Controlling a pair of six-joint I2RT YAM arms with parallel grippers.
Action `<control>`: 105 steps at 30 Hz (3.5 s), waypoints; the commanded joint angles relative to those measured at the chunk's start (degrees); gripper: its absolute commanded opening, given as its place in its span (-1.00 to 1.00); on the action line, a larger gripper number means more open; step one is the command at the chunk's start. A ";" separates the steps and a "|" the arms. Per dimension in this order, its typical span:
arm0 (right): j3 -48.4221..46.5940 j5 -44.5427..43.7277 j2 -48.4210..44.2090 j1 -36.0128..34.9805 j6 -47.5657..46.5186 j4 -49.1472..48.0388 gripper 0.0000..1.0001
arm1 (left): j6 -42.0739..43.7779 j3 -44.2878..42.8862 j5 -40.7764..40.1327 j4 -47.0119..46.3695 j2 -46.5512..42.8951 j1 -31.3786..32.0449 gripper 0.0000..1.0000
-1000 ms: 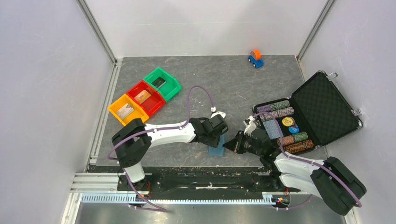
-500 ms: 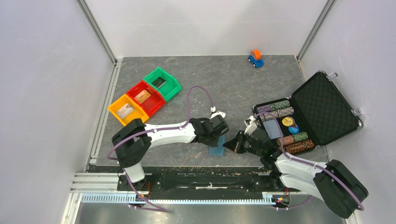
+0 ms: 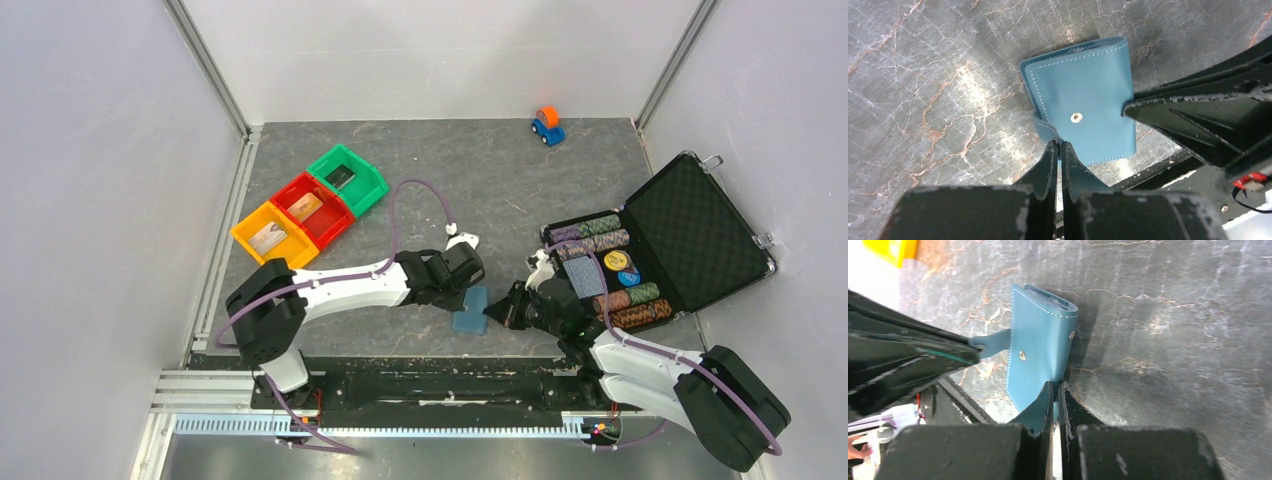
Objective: Take the credit cards out of the card holder
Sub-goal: Open the card holder at the center of the board.
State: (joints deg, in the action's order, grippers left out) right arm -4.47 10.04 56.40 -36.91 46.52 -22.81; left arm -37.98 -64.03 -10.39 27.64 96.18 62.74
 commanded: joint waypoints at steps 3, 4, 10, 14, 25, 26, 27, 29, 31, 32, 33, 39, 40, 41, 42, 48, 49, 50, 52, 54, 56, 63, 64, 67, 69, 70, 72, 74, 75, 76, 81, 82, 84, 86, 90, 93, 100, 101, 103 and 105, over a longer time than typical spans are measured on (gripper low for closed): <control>-4.62 -5.10 0.41 0.00 -7.02 5.12 -1.00 | -2.95 2.42 -1.66 -0.56 -5.41 -0.94 -0.95; -5.50 -5.58 0.62 -0.01 -7.92 6.07 -1.00 | -3.27 3.20 -1.46 -0.88 -5.96 -1.23 -0.96; -11.14 -8.37 1.71 -0.01 -12.88 13.86 -0.63 | -5.55 10.56 5.68 -8.13 -9.29 -5.46 -0.95; -13.65 -9.69 1.17 -0.16 -13.06 17.91 -0.13 | -7.55 16.46 10.12 -16.12 -12.35 -7.83 -0.95; -19.70 -20.29 5.75 -10.23 -10.39 24.58 0.70 | -8.44 22.83 18.18 -24.65 -12.81 -11.39 -0.96; -20.46 -21.29 6.68 -11.58 -10.35 24.99 0.72 | -8.38 22.97 18.20 -24.56 -12.86 -11.49 -0.96; -21.10 -22.40 7.58 -12.98 -10.14 25.28 0.74 | -8.34 23.18 18.21 -24.56 -13.02 -11.65 -0.96; -22.64 -24.43 9.79 -15.34 -9.97 26.19 0.78 | -8.37 23.71 18.15 -24.58 -13.24 -11.76 -0.95; -24.12 -26.44 11.78 -17.50 -9.65 27.30 0.81 | -8.35 24.19 18.19 -24.56 -13.45 -11.85 -0.95; -24.58 -27.41 12.47 -18.59 -9.47 27.61 0.82 | -8.34 24.41 18.13 -24.56 -13.55 -11.85 -0.95; -24.92 -28.09 13.12 -19.49 -9.14 27.64 0.84 | -8.39 24.70 18.17 -24.51 -13.76 -11.85 -0.96; -26.44 -31.46 16.53 -23.31 -7.73 27.91 0.94 | -8.25 25.55 17.26 -23.99 -14.87 -11.81 -0.95; -26.55 -31.75 17.22 -23.73 -7.56 27.91 0.94 | -8.25 25.62 17.16 -23.95 -14.99 -11.84 -0.96; -26.77 -32.28 17.67 -24.13 -7.48 27.99 0.94 | -8.25 25.58 17.19 -23.87 -15.12 -11.85 -0.96; -27.01 -32.99 18.27 -24.48 -7.34 28.14 0.94 | -8.25 25.61 17.25 -23.78 -15.19 -11.85 -0.95; -28.83 -39.55 20.63 -26.70 -6.68 32.19 0.88 | -7.79 25.64 16.56 -22.53 -15.86 -11.85 -0.95; -28.92 -40.10 20.49 -26.85 -6.62 32.47 0.85 | -7.63 25.58 16.34 -22.23 -15.87 -11.85 -0.96; -28.86 -40.52 20.19 -26.99 -6.59 32.70 0.81 | -7.40 25.47 16.18 -21.75 -15.86 -11.85 -0.95; -28.67 -41.24 18.95 -27.08 -6.57 32.74 0.73 | -7.06 25.18 15.77 -20.90 -15.78 -11.85 -0.96; -28.58 -42.10 17.56 -27.08 -6.68 32.74 0.69 | -6.70 25.00 15.53 -20.07 -15.68 -11.85 -0.96; -28.58 -42.79 16.43 -27.08 -6.83 33.04 0.69 | -6.52 24.96 15.16 -19.61 -15.61 -11.85 -0.95; -28.56 -45.09 12.07 -27.00 -8.05 34.13 0.64 | -5.90 24.57 14.31 -17.60 -15.40 -11.85 -0.95; -28.51 -45.59 11.57 -26.93 -8.41 34.44 0.63 | -5.82 24.45 14.26 -17.41 -15.49 -11.87 -0.95; -28.36 -46.24 10.46 -25.68 -9.05 35.51 0.60 | -5.79 24.48 13.85 -16.86 -15.66 -11.85 -0.95; -27.59 -45.80 9.21 -24.30 -9.45 35.68 0.59 | -5.63 24.43 13.52 -16.36 -15.78 -11.85 -0.95; -27.16 -45.47 8.65 -23.66 -9.54 35.64 0.57 | -5.50 24.37 13.26 -16.15 -15.88 -11.85 -0.95; -25.99 -44.90 7.01 -22.03 -9.78 35.64 0.55 | -5.20 24.30 12.73 -15.49 -15.92 -11.85 -0.96; -24.72 -44.03 5.28 -20.16 -10.13 35.58 0.54 | -4.76 24.02 12.02 -14.77 -15.94 -11.85 -0.96; -24.05 -43.70 4.62 -19.47 -10.37 35.49 0.53 | -4.59 23.84 11.73 -14.41 -15.86 -11.85 -0.96; -23.33 -43.11 3.91 -18.61 -10.51 35.42 0.52 | -4.36 23.70 11.49 -14.05 -15.79 -11.86 -0.95; -18.76 -37.55 1.98 -13.62 -11.06 32.18 0.43 | -3.78 22.98 10.60 -12.88 -15.71 -11.94 -0.95; -17.88 -36.36 2.07 -12.90 -11.02 31.44 0.38 | -3.73 22.87 10.62 -12.71 -15.64 -12.02 -0.95; -16.66 -34.77 2.39 -11.61 -10.91 30.59 0.29 | -3.60 22.70 10.60 -12.36 -15.66 -12.27 -0.95; -15.88 -33.82 2.98 -10.75 -10.75 30.14 0.24 | -3.48 22.48 10.60 -12.11 -15.73 -12.77 -0.96; -15.48 -32.80 3.55 -9.69 -10.92 30.17 0.18 | -3.10 21.91 10.59 -11.79 -15.69 -13.26 -0.95; -15.57 -32.08 3.54 -8.79 -11.15 30.49 0.09 | -3.01 21.73 10.59 -11.74 -15.80 -13.43 -0.95; -18.10 -30.57 2.21 -8.18 -11.60 33.63 -0.06 | -2.62 21.49 12.49 -12.94 -15.83 -14.03 -0.96; -19.18 -30.06 1.64 -8.18 -11.72 34.31 -0.05 | -2.48 21.39 12.81 -13.14 -15.95 -14.05 -0.96; -21.51 -29.41 0.24 -8.20 -12.14 36.31 0.00 | -2.30 21.40 13.23 -13.47 -16.43 -14.05 -0.95; -23.82 -29.41 -0.99 -8.18 -12.73 38.45 0.07 | -2.05 21.42 13.77 -13.96 -16.80 -14.05 -0.95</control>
State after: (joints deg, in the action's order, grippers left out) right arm -22.04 -20.27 58.46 -45.23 35.31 12.75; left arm -42.89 -40.56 2.09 15.14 81.97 48.97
